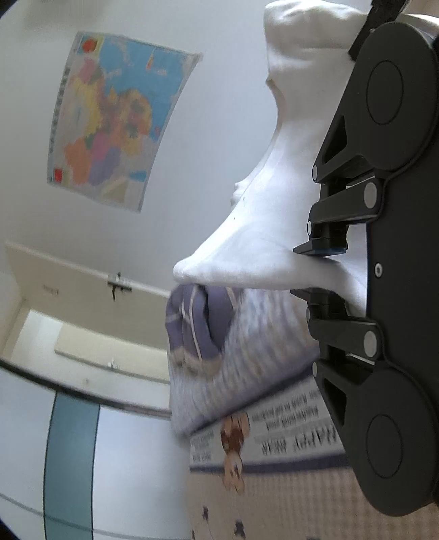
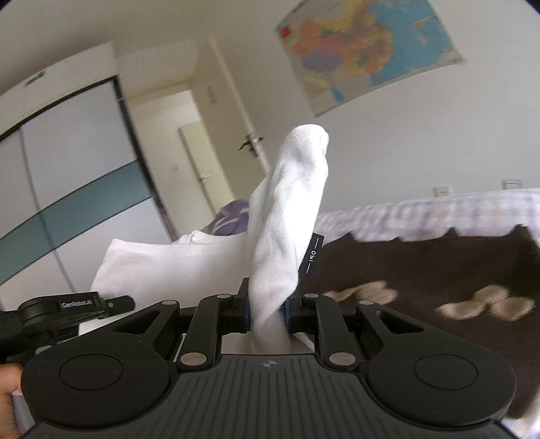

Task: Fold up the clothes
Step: 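Lift the folded shirt with both grippers and carry it toward the checked bed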

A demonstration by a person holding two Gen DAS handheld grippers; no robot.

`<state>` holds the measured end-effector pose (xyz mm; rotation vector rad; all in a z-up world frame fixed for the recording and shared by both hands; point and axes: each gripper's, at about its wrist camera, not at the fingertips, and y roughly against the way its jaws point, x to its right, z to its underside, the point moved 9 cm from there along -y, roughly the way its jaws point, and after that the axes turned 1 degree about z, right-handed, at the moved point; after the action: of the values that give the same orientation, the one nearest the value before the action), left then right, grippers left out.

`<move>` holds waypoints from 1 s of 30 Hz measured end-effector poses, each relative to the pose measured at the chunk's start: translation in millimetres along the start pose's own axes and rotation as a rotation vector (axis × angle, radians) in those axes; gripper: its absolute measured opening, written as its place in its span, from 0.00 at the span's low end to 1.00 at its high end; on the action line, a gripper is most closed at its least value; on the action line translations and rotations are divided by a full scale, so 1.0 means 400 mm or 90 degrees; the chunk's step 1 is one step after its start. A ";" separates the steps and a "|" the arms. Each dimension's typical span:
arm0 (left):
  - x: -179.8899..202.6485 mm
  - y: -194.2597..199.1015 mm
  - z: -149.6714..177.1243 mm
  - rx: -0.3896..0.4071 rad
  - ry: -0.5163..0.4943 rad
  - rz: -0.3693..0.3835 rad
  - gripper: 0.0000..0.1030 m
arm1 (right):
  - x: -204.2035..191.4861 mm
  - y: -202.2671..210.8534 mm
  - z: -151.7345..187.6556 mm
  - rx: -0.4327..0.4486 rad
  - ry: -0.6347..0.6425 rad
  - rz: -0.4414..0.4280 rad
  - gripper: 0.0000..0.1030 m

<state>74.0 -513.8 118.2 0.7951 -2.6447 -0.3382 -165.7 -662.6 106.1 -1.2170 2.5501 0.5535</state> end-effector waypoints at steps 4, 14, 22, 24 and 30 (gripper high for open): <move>0.096 -0.070 -0.017 0.006 -0.017 0.030 0.12 | 0.066 0.010 -0.040 0.036 -0.020 0.035 0.20; 0.300 -0.214 -0.033 0.005 -0.085 0.090 0.12 | 0.208 0.027 -0.103 0.101 -0.071 0.119 0.20; 0.410 -0.323 0.013 -0.021 -0.134 0.123 0.12 | 0.325 0.020 -0.091 0.111 -0.110 0.186 0.19; 0.423 -0.348 0.028 -0.028 -0.145 0.124 0.12 | 0.349 0.015 -0.081 0.108 -0.121 0.198 0.19; 0.438 -0.428 0.073 -0.055 -0.185 0.114 0.15 | 0.414 -0.017 -0.050 0.097 -0.109 0.266 0.18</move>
<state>8.8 -749.0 83.0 0.5087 -2.9197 -0.5526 -263.5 -789.0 58.1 -0.5587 2.6460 0.5096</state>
